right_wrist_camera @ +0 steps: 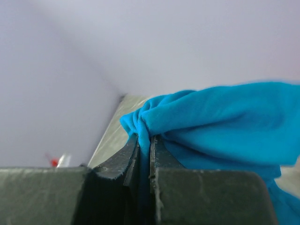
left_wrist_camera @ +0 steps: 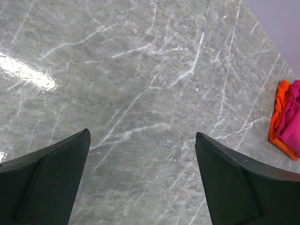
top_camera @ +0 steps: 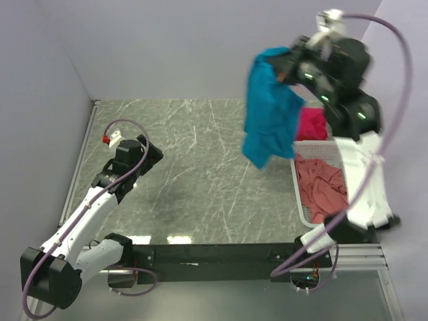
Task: Fold and stack the t-shirts
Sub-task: Move the tshirt to the center of the board, then flatten the tshirt out
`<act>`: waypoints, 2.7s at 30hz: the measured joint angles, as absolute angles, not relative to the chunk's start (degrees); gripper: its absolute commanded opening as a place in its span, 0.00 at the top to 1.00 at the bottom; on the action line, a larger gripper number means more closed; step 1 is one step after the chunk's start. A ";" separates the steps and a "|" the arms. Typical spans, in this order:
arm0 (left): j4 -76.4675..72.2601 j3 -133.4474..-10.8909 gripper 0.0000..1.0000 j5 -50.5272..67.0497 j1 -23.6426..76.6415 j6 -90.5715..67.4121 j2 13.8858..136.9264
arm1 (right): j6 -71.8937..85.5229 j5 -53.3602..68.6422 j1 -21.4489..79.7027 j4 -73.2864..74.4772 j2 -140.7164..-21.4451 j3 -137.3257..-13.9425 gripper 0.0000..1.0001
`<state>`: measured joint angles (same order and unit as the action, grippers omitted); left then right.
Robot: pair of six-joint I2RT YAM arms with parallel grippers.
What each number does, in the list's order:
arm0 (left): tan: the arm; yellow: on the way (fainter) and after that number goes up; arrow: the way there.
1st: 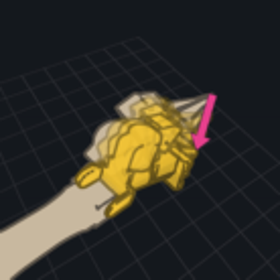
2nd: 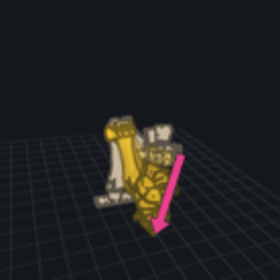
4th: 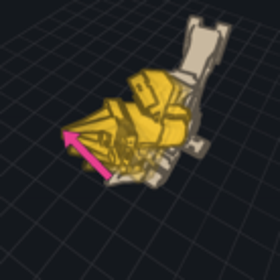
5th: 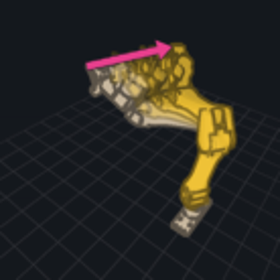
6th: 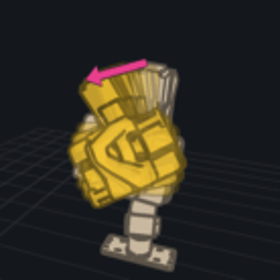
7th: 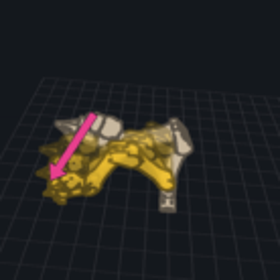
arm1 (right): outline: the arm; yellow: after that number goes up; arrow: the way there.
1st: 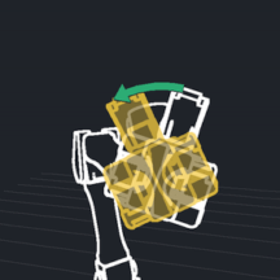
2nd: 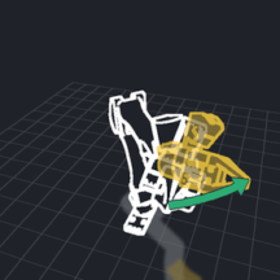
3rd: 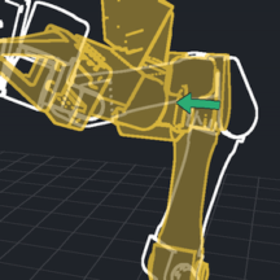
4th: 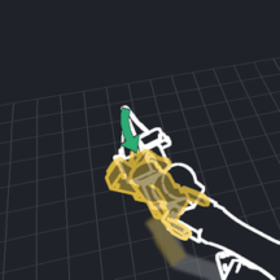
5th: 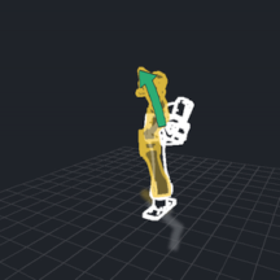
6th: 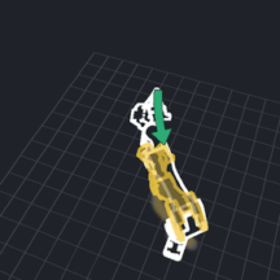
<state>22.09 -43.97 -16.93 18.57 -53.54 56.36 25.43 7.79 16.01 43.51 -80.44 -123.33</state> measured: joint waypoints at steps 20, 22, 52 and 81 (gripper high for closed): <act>28.40 -44.03 0.01 -19.57 18.57 -58.41 57.74 | 24.84 4.62 17.96 32.49 -84.73 -65.12 0.37; 28.16 -44.05 0.01 -19.40 18.57 -58.30 60.45 | 24.60 3.44 17.65 33.28 -84.42 -62.04 0.36; 22.87 -61.30 0.99 -14.87 14.00 -55.22 101.34 | 28.82 -6.55 19.51 29.63 -78.56 -52.05 0.36; 26.96 -50.81 0.99 -16.21 4.56 -60.14 87.94 | 36.14 -6.31 22.52 26.26 -99.37 -61.08 0.39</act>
<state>26.96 -50.81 -16.21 4.56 -60.14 87.94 36.14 -6.31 22.52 26.26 -99.37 -61.08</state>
